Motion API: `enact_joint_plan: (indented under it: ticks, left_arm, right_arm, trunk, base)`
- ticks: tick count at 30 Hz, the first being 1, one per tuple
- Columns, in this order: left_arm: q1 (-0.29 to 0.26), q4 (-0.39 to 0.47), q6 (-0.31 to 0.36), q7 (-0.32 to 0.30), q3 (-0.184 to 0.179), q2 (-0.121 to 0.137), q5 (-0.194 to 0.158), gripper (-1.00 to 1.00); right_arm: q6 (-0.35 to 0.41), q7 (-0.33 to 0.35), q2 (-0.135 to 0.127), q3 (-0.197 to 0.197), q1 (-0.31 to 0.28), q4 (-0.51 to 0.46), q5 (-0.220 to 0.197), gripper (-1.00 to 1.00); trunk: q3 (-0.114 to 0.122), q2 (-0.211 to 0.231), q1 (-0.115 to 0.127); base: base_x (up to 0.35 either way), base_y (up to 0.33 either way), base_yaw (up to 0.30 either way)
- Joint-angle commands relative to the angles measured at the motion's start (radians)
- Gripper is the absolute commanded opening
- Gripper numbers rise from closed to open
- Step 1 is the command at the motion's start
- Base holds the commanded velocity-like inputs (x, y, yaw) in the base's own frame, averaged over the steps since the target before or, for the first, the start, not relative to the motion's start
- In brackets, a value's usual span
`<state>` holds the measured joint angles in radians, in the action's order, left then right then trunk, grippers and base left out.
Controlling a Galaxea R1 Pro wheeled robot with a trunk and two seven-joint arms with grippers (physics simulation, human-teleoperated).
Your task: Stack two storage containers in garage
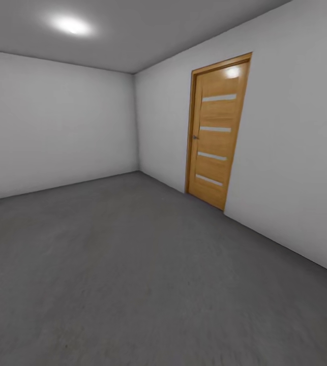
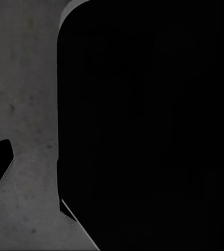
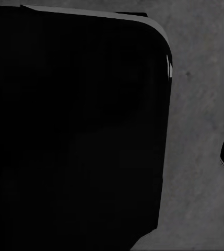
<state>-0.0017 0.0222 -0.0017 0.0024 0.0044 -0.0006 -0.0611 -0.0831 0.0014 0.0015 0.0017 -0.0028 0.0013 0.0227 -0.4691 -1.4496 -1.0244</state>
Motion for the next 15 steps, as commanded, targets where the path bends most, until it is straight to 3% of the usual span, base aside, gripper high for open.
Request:
enact_joint_plan:
  ticks: [1,15]
  left_arm:
    - [0.000,0.000,0.000,0.000,0.000,0.000,-0.006,1.00]
    - [0.000,0.000,0.000,0.001,-0.001,-0.001,-0.006,1.00]
  right_arm:
    - [-0.003,0.000,0.000,0.000,0.000,0.000,0.002,1.00]
    - [-0.003,0.000,0.000,0.000,0.000,0.000,0.003,1.00]
  trunk:
    - [-0.001,0.000,-0.001]
    - [-0.001,0.000,-0.001]
  base:
    - [0.325,0.000,0.000]
    - [0.326,0.000,0.000]
